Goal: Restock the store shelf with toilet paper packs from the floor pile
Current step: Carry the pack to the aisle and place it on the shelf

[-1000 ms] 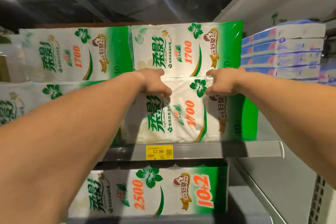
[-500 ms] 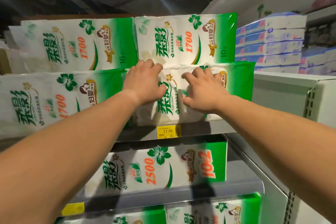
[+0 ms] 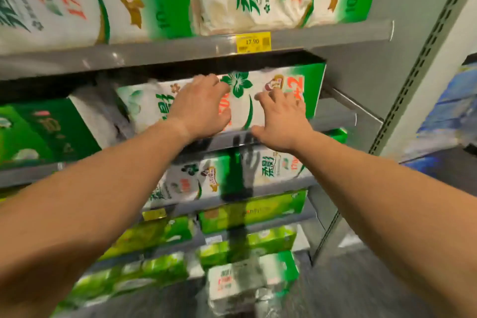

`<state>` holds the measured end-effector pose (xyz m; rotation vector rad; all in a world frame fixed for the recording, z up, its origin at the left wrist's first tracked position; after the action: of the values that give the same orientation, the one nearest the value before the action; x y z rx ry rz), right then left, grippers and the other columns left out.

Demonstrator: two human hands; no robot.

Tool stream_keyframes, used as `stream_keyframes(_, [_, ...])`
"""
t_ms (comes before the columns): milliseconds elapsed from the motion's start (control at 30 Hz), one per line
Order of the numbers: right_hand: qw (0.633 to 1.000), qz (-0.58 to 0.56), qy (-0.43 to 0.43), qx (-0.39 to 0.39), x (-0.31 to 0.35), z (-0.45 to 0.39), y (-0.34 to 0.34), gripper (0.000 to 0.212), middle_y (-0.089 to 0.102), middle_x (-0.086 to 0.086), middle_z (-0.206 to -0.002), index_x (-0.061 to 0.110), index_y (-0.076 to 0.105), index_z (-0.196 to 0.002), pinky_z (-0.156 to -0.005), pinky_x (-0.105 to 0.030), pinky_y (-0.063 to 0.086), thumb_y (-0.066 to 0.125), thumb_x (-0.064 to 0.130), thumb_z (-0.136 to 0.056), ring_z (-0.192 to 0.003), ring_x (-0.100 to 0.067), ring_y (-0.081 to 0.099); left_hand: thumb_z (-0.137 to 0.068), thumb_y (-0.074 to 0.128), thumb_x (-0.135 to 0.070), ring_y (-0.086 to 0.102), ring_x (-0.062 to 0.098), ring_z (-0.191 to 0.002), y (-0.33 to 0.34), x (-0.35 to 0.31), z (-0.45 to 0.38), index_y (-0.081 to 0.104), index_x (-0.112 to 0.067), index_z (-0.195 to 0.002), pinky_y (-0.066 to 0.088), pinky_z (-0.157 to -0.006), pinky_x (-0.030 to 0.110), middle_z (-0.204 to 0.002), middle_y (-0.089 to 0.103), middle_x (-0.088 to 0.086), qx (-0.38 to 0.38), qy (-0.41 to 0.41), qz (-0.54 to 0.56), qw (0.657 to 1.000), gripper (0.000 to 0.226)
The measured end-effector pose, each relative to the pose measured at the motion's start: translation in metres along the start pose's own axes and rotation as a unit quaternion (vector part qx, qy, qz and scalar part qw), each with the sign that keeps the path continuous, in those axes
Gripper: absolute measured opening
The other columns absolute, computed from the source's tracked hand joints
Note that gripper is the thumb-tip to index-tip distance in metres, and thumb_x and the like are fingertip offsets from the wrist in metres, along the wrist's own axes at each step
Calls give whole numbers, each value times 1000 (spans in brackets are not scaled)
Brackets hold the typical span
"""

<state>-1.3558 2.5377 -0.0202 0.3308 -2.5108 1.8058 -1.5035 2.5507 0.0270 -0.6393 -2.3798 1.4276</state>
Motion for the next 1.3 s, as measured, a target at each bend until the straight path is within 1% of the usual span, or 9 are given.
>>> stream_keyframes(200, [992,-23,23,125,-1,97,146,80,45,-12,-139,23,37,-149,-101,-53,35,59,58,-80,-126,-38,42,-89,64,-38,55,37,-117,126,10,119,61,-11,-130,48,-95,47,-123,60,15,154,-93,51,982,49])
stream_keyframes(400, [966,-18,31,257,-33,180,248,86,34,-12,-152,28,19,-158,-108,-53,32,55,63,-88,-135,-37,34,-94,59,-44,52,32,-123,235,-4,223,50,-17,-141,45,-101,44,-135,55,10,295,-175,85,936,55])
stream_keyframes(500, [947,-10,27,320,-53,207,289,92,26,-13,-159,29,12,-160,-112,-55,27,53,68,-88,-143,-37,27,-93,56,-50,52,30,-123,280,-16,256,45,-19,-145,45,-101,46,-137,54,7,346,-188,85,915,62])
stream_keyframes(667, [920,-1,24,390,-85,229,370,97,16,-12,-164,30,8,-160,-117,-57,22,45,75,-82,-150,-37,15,-94,54,-58,46,30,-132,369,-30,287,35,-17,-154,39,-109,44,-148,48,7,395,-179,77,898,75])
stream_keyframes(767, [908,11,22,418,-105,241,434,103,11,-10,-167,32,7,-160,-120,-56,19,49,81,-79,-152,-36,9,-89,61,-60,43,31,-134,435,-34,308,32,-19,-156,36,-111,45,-151,45,9,420,-168,91,887,83])
stream_keyframes(933, [886,56,-32,459,-143,269,573,110,-9,-9,-170,36,-8,-161,-121,-60,1,51,83,-81,-154,-36,-10,-80,56,-80,13,33,-151,577,-31,378,-3,-28,-162,15,-122,52,-167,12,8,487,-162,56,856,114])
stream_keyframes(1067, [874,72,-45,478,-173,286,682,119,-18,-10,-169,35,-13,-160,-119,-65,-3,55,85,-77,-154,-37,-16,-71,62,-85,-11,33,-155,685,-26,425,-28,-35,-154,8,-123,62,-169,-13,5,536,-161,41,828,132])
stream_keyframes(1167, [873,67,-56,480,-181,292,736,125,-22,-9,-168,35,-12,-160,-120,-66,-2,59,87,-71,-153,-36,-19,-65,65,-87,-21,33,-153,735,-20,444,-36,-37,-149,-5,-121,65,-167,-23,6,539,-174,32,823,140])
stream_keyframes(1300, [870,52,-66,486,-181,296,767,127,-28,-8,-166,36,-11,-158,-120,-65,-6,64,85,-68,-152,-33,-25,-59,73,-84,-26,34,-152,764,-17,454,-35,-39,-149,-13,-117,64,-165,-28,6,542,-190,36,818,148])
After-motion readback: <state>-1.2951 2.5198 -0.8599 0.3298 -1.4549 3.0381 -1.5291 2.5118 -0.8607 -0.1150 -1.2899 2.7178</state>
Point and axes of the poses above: each hand's wrist, its own z-axis away from the middle knuckle, its own y-axis out of the palm, x = y × z, the point moved 9 cm from there along -z, towards the middle knuckle
